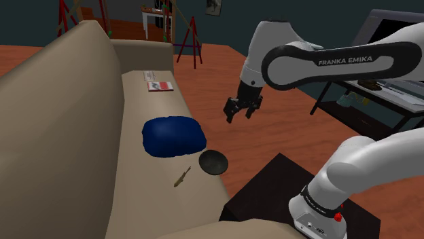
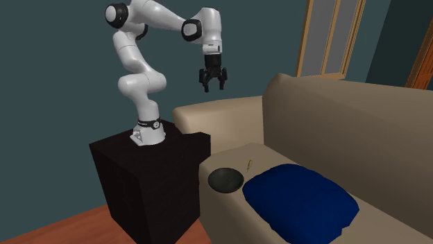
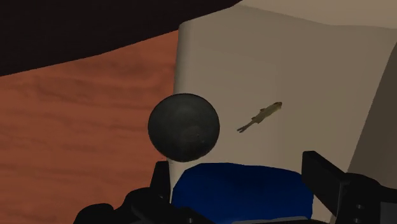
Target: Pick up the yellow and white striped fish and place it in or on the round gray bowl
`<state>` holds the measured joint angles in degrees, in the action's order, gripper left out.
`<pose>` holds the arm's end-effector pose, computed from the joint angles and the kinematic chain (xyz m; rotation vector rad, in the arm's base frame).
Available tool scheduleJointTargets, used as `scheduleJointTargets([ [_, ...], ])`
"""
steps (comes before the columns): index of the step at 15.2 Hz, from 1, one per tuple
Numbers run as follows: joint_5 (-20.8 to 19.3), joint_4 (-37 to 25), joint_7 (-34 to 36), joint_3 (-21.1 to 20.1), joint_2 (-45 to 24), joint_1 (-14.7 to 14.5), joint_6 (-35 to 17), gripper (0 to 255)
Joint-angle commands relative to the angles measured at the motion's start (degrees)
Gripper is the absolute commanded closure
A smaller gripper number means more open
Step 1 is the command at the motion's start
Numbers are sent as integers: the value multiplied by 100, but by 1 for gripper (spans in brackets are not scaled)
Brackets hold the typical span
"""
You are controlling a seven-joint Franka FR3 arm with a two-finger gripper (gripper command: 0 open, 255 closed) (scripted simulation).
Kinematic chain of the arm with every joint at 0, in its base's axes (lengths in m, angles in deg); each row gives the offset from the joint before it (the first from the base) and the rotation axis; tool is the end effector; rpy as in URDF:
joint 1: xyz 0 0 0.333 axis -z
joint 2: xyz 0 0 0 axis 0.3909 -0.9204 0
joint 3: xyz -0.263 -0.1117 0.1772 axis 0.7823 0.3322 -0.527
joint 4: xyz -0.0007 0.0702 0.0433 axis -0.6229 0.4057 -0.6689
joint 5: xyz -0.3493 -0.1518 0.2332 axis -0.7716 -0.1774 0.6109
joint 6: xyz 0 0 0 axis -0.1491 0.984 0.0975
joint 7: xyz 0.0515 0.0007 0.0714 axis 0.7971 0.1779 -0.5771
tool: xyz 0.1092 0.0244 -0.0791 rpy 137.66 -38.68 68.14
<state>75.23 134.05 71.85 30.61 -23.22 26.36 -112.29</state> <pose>0.3987 0.1432 0.4433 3.1002 -0.3871 0.1253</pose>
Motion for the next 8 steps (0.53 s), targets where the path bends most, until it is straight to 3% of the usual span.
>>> scheduleJointTargets([
  [1, 83, 58, 510, -296, -347, 78, -382, 0],
  [8, -96, -63, 2264, -1210, -1825, 532, -1587, 0],
])
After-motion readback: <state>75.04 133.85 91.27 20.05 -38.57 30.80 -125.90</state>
